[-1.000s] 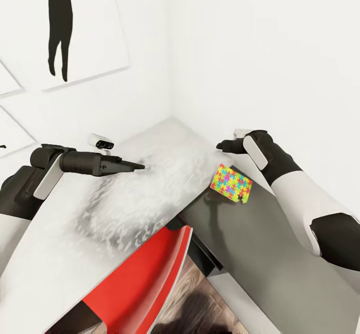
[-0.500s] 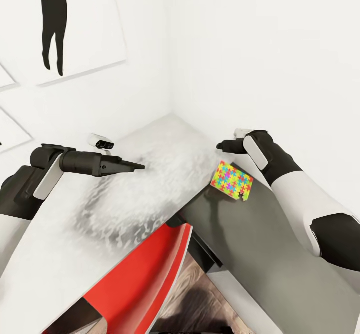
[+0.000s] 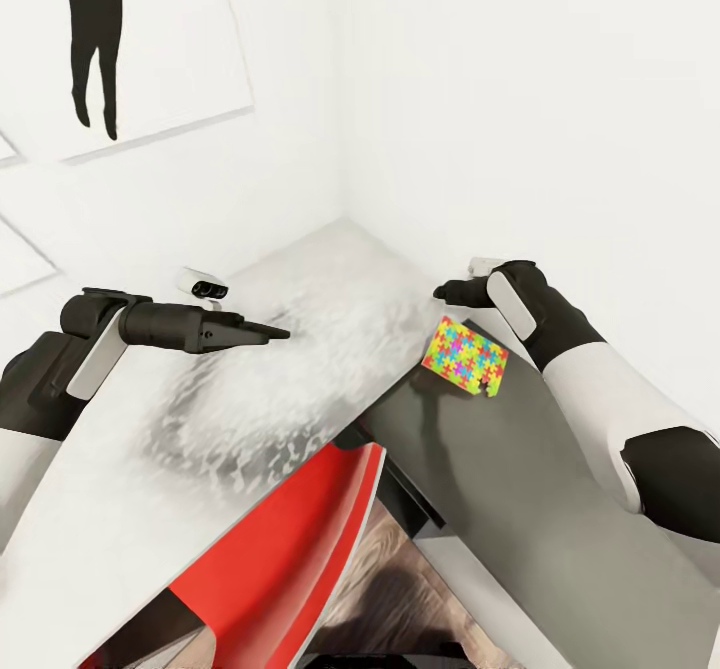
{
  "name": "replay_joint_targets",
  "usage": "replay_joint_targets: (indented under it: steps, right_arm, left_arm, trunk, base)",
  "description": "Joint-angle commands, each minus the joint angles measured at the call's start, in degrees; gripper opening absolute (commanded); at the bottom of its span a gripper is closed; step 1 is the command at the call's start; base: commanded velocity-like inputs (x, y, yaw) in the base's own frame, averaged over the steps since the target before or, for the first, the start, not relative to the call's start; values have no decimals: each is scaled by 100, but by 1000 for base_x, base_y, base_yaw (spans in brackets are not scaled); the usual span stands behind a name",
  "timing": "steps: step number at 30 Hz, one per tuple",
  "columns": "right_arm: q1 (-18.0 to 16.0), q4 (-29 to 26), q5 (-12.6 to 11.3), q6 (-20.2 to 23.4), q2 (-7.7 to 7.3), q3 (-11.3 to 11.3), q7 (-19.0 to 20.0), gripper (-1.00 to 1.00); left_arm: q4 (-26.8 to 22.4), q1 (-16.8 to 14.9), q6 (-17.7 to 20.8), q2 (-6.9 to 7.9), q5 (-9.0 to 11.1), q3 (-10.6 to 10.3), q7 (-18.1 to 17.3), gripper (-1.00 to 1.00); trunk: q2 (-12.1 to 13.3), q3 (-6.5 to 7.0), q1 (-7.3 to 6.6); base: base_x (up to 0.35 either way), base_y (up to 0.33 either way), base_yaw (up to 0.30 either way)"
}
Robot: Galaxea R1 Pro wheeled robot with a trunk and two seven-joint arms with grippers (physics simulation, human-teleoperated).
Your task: Put all the toys in the child's room - the three board games (two on the bed and one on the table), the two jigsaw puzzles on the table, and the tennis ball on the table - inside the toy box on the table in the child's room.
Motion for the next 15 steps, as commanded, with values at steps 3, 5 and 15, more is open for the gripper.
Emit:
replay_joint_targets:
  steps: [3, 5, 15]
  right_arm:
    - [-6, -7, -61, 12, -8, 35, -52, 100]
    - [-6, -7, -61, 12, -8, 33, -52, 100]
    - [-11, -33, -61, 12, -8, 29, -52, 100]
  left_arm:
    - [1, -8, 60, 5, 19, -14, -12, 100]
    - [1, -8, 60, 5, 19, -14, -12, 100]
    - [-7, -7, 60, 9, 20, -14, -20, 100]
  trunk:
    - [-11, -37, 3]
    - [-11, -56, 3]
    - [-11, -150, 3]
  base:
    - [0, 0, 0]
    - [0, 0, 0]
    - [0, 0, 0]
